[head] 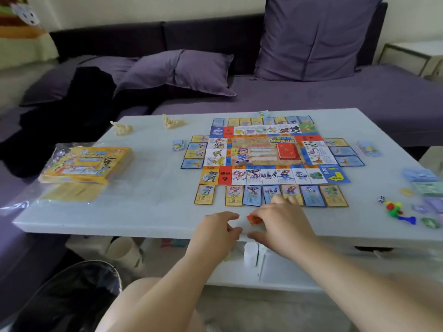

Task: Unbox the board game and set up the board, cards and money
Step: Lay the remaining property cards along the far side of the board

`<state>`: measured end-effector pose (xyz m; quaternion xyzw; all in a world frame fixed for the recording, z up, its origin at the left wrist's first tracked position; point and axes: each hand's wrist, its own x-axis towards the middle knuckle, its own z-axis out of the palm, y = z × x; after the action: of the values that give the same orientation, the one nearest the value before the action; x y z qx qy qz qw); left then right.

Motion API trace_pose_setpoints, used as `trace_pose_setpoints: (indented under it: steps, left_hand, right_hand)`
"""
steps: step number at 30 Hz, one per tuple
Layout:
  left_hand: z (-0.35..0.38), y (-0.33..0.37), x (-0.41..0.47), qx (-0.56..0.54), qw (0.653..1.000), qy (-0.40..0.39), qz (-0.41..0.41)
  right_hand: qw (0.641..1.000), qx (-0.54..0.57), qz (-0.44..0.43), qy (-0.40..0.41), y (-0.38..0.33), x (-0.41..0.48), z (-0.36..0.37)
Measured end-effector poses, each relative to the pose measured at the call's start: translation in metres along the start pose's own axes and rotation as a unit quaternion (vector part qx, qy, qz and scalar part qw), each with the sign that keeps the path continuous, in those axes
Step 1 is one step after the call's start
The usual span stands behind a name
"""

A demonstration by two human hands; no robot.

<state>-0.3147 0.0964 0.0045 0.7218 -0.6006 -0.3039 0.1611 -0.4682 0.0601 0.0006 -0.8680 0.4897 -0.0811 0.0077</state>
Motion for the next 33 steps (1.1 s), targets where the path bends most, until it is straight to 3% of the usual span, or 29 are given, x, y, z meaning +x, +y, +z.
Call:
trace_pose_setpoints:
  steps: [6, 14, 28, 33]
  left_hand:
    - [0.006, -0.003, -0.006, -0.016, 1.000, -0.023, 0.004]
    - [0.016, 0.001, -0.004, 0.035, 0.997, 0.016, 0.063]
    - [0.021, 0.000, -0.003, -0.065, 0.997, 0.016, 0.035]
    - [0.022, 0.002, -0.002, 0.005, 0.997, 0.035, 0.067]
  right_hand:
    - [0.996, -0.002, -0.065, 0.054, -0.001, -0.011, 0.014]
    - [0.980, 0.029, -0.108, 0.164, 0.004, -0.016, 0.035]
    - [0.974, 0.065, -0.120, 0.182, 0.007, -0.019, 0.043]
    - [0.972, 0.092, -0.122, 0.176, 0.008, -0.020, 0.044]
